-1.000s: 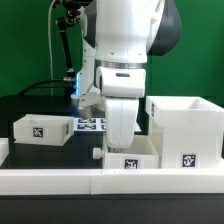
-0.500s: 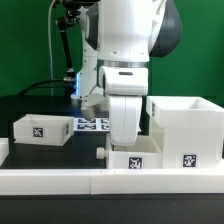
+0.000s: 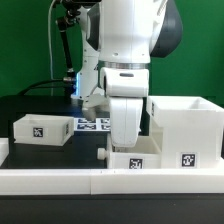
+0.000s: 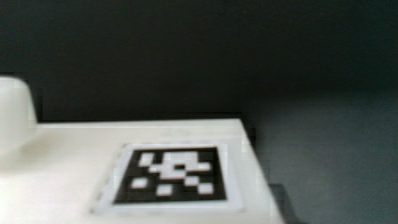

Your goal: Assemble drawer

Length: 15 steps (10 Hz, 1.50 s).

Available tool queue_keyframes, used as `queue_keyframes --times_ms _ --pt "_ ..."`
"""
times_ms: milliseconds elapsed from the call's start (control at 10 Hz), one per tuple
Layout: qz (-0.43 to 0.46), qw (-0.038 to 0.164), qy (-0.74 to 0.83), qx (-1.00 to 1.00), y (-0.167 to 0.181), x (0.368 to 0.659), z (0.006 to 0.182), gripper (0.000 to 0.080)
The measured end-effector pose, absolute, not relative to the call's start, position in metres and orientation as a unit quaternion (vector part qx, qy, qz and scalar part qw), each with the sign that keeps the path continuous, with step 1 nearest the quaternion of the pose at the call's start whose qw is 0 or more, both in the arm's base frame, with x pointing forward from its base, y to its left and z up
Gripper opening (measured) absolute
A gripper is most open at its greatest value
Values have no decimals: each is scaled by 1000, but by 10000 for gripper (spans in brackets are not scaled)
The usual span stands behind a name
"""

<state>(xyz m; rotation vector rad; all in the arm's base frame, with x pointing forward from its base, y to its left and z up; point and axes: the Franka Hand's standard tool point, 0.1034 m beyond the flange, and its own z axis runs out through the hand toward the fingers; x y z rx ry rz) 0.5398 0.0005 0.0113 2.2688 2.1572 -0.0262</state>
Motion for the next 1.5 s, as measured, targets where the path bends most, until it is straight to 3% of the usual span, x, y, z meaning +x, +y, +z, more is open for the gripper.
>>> queue_keyframes --times_ms 1100,1200,1300,1500 --pt "-12 12 707 707 14 542 12 41" --pt "-12 12 706 708 14 542 12 166" --pt "-11 13 706 708 13 543 13 166" --pt "-6 19 700 714 16 546 27 438"
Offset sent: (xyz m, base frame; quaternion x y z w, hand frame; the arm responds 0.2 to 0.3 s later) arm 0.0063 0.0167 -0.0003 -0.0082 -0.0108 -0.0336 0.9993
